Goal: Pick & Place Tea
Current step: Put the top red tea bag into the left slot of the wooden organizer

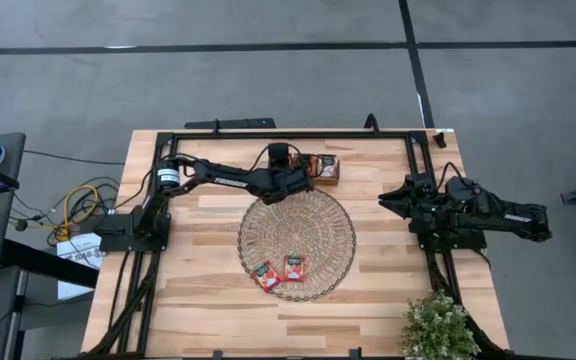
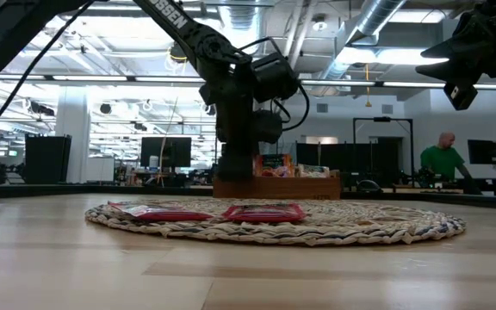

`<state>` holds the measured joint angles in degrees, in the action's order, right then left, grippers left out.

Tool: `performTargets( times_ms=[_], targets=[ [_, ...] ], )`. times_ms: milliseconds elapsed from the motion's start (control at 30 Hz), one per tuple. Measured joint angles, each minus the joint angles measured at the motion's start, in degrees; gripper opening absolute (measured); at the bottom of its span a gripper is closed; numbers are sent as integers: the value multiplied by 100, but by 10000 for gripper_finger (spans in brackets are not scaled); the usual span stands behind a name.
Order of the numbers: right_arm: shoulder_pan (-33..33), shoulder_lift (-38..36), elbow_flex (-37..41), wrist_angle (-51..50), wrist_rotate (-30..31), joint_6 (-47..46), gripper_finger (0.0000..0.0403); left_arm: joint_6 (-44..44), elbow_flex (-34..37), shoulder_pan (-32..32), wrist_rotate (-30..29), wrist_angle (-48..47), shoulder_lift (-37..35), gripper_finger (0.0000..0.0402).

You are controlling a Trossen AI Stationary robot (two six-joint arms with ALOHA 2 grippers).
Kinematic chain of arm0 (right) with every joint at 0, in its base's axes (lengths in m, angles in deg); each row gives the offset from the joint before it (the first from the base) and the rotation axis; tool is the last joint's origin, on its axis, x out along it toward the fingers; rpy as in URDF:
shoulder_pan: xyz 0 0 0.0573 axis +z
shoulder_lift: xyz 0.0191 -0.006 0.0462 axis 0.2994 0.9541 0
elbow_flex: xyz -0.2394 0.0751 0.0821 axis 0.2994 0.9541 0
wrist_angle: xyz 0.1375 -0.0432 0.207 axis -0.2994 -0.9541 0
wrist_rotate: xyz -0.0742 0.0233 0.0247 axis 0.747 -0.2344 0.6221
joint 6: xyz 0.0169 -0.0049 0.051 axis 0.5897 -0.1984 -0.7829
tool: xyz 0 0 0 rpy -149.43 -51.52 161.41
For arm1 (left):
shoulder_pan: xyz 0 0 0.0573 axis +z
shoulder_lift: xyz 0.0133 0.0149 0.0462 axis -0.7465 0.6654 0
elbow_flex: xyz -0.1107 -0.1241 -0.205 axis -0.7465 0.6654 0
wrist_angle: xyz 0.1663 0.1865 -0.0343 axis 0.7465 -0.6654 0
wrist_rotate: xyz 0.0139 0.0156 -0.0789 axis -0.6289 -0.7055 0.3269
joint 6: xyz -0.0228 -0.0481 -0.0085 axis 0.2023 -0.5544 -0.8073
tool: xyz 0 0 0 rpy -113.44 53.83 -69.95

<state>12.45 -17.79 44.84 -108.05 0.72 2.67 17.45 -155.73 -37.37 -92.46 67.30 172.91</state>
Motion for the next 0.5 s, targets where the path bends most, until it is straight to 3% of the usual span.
performTargets(
  times_ms=[500],
  targets=[
    [0, 2, 0, 1, 0, -2, 103, 327, 0, 0, 248, -38, 0, 1]
  ],
)
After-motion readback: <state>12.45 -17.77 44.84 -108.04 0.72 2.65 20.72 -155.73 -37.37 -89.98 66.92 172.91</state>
